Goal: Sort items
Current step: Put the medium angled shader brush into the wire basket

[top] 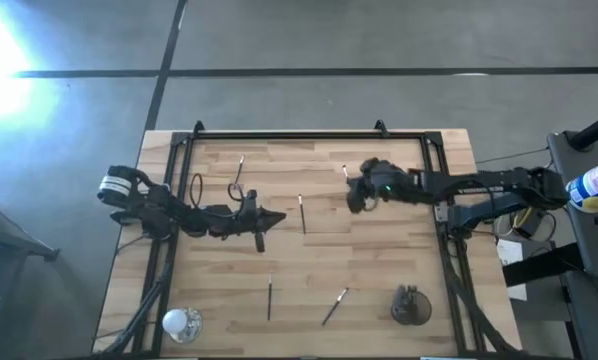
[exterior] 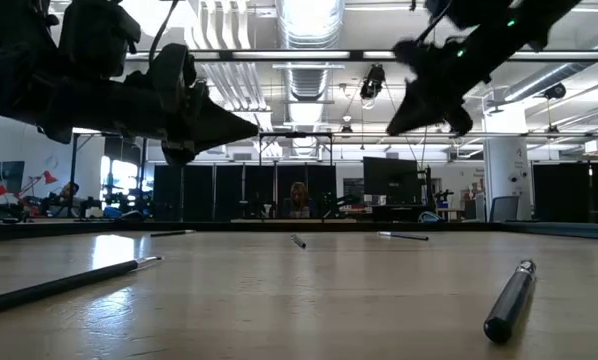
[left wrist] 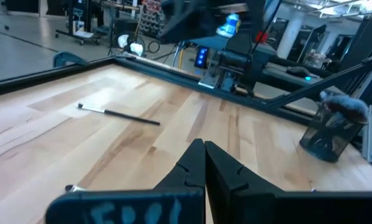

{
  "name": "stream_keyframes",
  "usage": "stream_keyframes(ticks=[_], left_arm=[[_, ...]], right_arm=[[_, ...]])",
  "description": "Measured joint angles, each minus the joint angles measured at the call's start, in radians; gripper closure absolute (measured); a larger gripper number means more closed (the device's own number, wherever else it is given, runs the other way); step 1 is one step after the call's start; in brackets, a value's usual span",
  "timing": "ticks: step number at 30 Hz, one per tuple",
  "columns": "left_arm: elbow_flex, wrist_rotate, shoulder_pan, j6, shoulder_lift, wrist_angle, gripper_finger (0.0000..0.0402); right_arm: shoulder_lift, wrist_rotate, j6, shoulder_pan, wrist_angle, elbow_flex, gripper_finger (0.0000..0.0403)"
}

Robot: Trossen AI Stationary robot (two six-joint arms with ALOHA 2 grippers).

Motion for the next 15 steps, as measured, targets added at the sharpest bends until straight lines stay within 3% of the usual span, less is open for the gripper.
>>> stream_keyframes(ticks=[6,15], left_arm=[[-0.014,-0.001,0.008,-0.002,0.000,-0.002,0.0401],[-0.022,-0.002,0.010,-0.004,0.000,0.000,0.0401]], right_arm=[[0.178,-0.074,0.030,-0.120,-0.054,0.069,0.0380],[0.463,-0.065,0.095,-0.242,-0.219,0.245,0.0292]])
